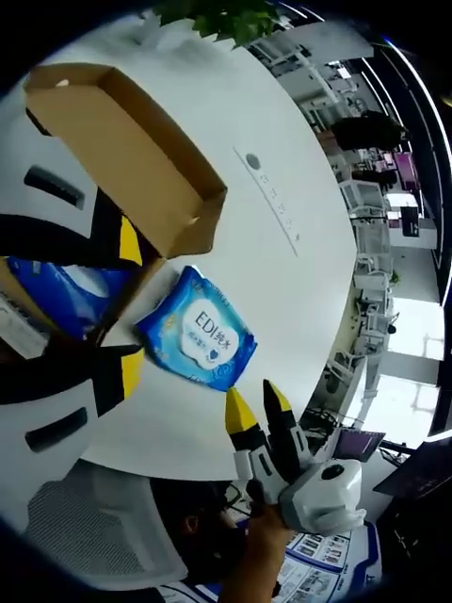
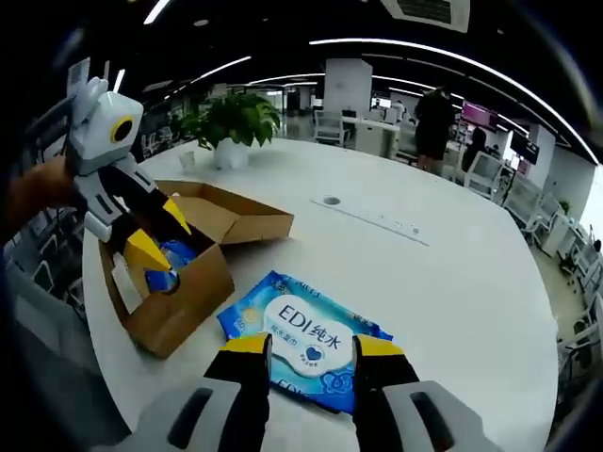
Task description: Operate the shoe box by opening the lid, removing the specified soft item, and placing it in the target area until the item is outside and the box remains undamaged.
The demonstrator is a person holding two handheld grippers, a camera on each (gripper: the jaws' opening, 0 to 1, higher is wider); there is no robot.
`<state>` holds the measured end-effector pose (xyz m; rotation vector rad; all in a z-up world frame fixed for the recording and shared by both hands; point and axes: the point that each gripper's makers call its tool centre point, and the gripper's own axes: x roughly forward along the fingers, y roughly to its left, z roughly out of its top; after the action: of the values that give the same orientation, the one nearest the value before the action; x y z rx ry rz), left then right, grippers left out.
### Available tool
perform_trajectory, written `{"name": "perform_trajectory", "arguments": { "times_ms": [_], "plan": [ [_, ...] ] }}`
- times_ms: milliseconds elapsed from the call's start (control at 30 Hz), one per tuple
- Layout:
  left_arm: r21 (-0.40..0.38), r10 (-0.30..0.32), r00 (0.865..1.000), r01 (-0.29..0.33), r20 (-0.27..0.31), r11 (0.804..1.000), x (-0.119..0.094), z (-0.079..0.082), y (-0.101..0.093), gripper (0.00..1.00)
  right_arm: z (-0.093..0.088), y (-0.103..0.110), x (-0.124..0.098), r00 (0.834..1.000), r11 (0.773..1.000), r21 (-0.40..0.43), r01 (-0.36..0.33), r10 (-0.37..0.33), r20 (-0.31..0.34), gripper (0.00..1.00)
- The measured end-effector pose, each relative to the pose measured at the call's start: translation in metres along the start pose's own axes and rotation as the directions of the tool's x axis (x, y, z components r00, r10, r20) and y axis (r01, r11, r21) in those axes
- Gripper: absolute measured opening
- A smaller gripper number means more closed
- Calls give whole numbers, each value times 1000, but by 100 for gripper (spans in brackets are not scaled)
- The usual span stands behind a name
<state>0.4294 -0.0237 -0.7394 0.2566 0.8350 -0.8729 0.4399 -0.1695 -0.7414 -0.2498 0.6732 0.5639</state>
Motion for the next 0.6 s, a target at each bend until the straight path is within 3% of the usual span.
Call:
{"name": "perform_trajectory", "arguments": {
  "times_ms": [100,233,300,600],
  "plan": [
    [17,-5,1000,6,-12,1000,-7,-9,3,31,7,8,2,1000,996,-89,-1,0,-3,31],
    [26,-5,1000,5,-25,1000,-19,-22,10,31,14,21,4,1000,991,-131,-17,17,2,31],
    [30,-4,1000,5,-24,1000,-22,-26,14,31,18,27,6,1000,981,-191,-23,23,0,31],
    [55,-12,1000,13,-13,998,-36,-43,23,29,38,63,17,995,957,-275,-93,102,19,31]
  ]
}}
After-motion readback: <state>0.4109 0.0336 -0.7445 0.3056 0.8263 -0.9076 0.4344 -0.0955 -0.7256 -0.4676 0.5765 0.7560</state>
